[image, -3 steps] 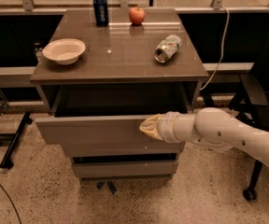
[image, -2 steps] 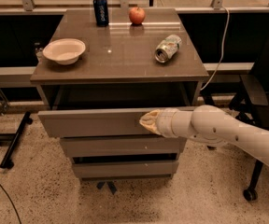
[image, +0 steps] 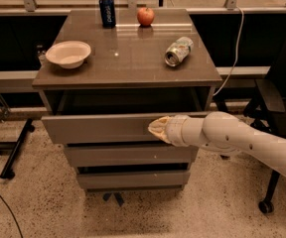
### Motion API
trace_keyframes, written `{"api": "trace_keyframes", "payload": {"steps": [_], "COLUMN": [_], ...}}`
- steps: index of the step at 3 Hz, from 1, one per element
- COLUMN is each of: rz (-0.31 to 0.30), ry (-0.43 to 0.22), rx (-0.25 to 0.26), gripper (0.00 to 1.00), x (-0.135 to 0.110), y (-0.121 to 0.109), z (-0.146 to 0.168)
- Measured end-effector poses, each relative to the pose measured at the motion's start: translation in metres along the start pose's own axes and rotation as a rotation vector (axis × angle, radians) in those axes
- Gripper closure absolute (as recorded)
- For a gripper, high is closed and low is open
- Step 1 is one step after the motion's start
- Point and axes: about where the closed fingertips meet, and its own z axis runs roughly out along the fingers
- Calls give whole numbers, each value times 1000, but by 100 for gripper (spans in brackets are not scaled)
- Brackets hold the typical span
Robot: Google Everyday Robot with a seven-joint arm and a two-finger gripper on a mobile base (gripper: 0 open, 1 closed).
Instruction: Close top drawer
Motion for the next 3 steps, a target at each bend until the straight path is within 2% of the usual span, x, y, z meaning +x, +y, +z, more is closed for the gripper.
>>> {"api": "trace_keyframes", "payload": {"steps": [1, 2, 3], "rz": [-1, -1, -1], "ry": [-1, -3, -3], "rx": [-3, -6, -6], "gripper": [13, 0, 0], "x": [-1, -2, -2], "y": [1, 2, 2], "z": [1, 3, 3]}}
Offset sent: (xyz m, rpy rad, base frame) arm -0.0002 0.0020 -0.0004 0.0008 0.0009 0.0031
